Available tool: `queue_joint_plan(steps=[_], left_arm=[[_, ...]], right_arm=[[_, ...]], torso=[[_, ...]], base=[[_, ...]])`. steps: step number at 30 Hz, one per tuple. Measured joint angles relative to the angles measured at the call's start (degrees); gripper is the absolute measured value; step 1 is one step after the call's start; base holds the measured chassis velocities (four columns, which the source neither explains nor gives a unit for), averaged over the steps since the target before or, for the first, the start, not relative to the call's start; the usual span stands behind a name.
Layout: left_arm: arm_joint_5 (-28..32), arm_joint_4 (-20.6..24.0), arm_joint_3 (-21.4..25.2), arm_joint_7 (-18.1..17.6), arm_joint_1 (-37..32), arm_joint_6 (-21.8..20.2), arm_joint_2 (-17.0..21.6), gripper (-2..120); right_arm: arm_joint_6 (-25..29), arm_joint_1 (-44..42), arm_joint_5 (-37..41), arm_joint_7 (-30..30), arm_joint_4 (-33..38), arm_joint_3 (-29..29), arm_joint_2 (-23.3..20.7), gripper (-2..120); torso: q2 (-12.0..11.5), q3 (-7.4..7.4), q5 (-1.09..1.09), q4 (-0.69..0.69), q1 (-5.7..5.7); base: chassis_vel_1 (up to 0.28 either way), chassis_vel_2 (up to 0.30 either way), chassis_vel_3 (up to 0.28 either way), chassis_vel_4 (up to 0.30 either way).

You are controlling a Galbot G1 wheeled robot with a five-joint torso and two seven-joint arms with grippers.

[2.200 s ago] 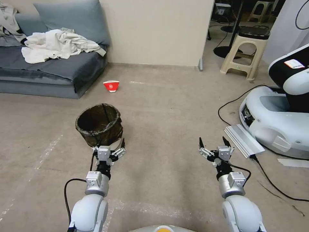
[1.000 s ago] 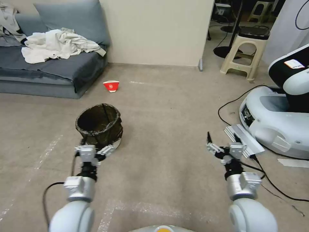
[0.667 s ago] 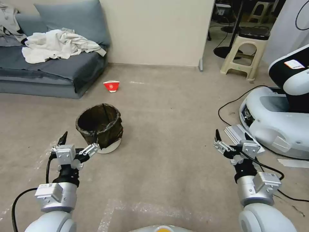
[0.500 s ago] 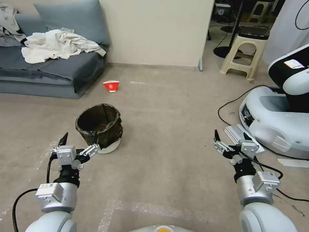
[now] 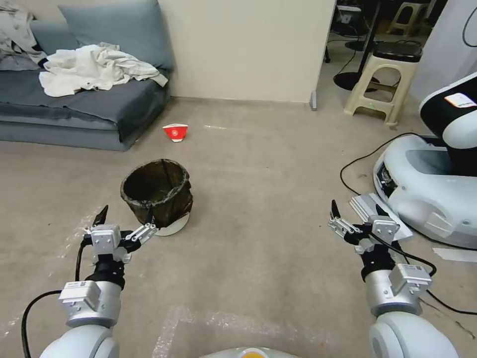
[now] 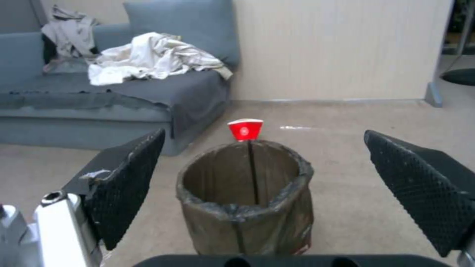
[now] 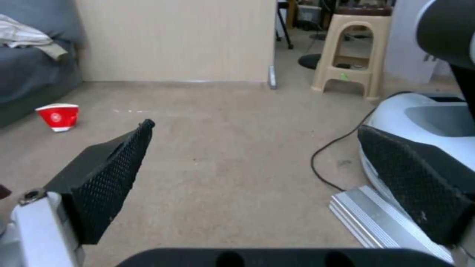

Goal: Pick up the trash can from the floor.

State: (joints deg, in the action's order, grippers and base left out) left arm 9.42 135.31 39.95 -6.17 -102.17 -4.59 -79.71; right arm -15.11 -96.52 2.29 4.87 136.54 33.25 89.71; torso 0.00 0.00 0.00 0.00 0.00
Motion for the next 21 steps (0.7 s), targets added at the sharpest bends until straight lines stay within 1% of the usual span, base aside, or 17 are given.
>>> queue_joint_plan(steps=[12, 15, 21], left_arm=[[0.0, -0.3, 0.0, 0.0, -0.1, 0.3, -0.1, 100], [-0.1, -1.1, -0.1, 0.0, 0.1, 2.6, -0.2, 100], [-0.2, -1.5, -0.1, 0.0, 0.2, 3.3, -0.2, 100]], right_arm=[[0.4, 0.0, -0.1, 0.1, -0.4, -0.4, 0.3, 100], [0.6, 0.1, 0.0, 0.0, -0.4, -0.4, 0.3, 100], [1.3, 0.1, 0.2, -0.1, -0.6, -0.3, 0.3, 100]], torso=[[0.0, 0.00, 0.00, 0.02, 0.00], [0.0, 0.00, 0.00, 0.01, 0.00], [0.0, 0.00, 0.00, -0.01, -0.01]], base=[[0.078, 0.070, 0.075, 0.076], [0.063, 0.074, 0.061, 0.053], [0.008, 0.013, 0.007, 0.005]])
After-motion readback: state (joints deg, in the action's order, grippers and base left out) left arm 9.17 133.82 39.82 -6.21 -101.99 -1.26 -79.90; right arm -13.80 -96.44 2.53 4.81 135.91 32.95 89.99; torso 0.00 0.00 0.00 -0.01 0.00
